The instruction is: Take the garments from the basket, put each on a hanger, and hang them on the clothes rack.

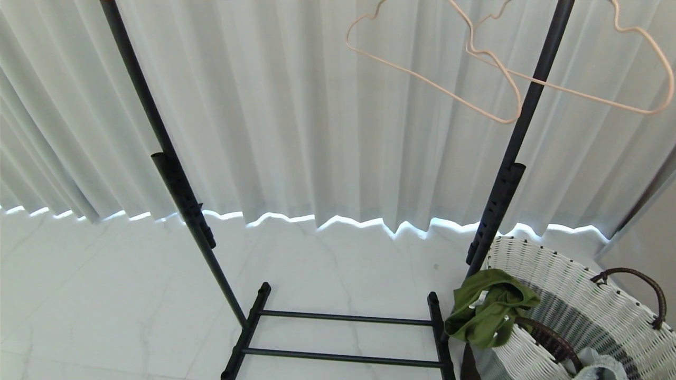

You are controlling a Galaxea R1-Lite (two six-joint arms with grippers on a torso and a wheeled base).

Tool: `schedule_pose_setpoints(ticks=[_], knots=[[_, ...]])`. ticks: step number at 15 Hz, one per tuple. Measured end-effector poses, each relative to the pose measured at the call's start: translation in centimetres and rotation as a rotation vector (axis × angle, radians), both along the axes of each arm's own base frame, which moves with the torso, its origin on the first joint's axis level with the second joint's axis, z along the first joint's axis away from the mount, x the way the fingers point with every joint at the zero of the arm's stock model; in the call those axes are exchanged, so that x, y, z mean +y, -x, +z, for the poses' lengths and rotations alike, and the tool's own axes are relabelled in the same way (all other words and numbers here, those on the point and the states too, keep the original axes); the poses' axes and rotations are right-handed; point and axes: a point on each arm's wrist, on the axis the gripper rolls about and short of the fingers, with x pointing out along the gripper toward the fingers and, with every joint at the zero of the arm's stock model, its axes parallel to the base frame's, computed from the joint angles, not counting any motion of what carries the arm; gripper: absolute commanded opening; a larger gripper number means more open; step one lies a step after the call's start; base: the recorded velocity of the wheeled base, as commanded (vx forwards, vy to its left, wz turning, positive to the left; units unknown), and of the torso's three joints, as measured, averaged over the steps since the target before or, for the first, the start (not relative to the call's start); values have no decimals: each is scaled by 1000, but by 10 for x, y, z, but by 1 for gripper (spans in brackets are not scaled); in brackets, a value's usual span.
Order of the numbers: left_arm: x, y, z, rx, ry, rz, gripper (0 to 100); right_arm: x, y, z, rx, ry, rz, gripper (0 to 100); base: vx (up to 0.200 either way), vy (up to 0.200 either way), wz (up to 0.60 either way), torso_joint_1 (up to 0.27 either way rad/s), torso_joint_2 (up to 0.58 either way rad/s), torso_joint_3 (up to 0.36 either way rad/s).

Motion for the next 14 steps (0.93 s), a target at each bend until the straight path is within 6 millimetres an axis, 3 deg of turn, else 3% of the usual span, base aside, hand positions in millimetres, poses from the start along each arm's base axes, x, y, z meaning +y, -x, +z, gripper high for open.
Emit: schedule_pose_setpoints(ticks=[8,12,14], knots=[[0,0,0,0,4,0,100,0,0,4,-38,16,3,100,0,0,0,0,0,0],[0,0,0,0,5,0,100,-1,3,41,-50,-18,51,100,0,0,0,0,0,0],[0,0,0,0,5,1,100,-1,-9,56,42,46,36,100,0,0,0,0,0,0]])
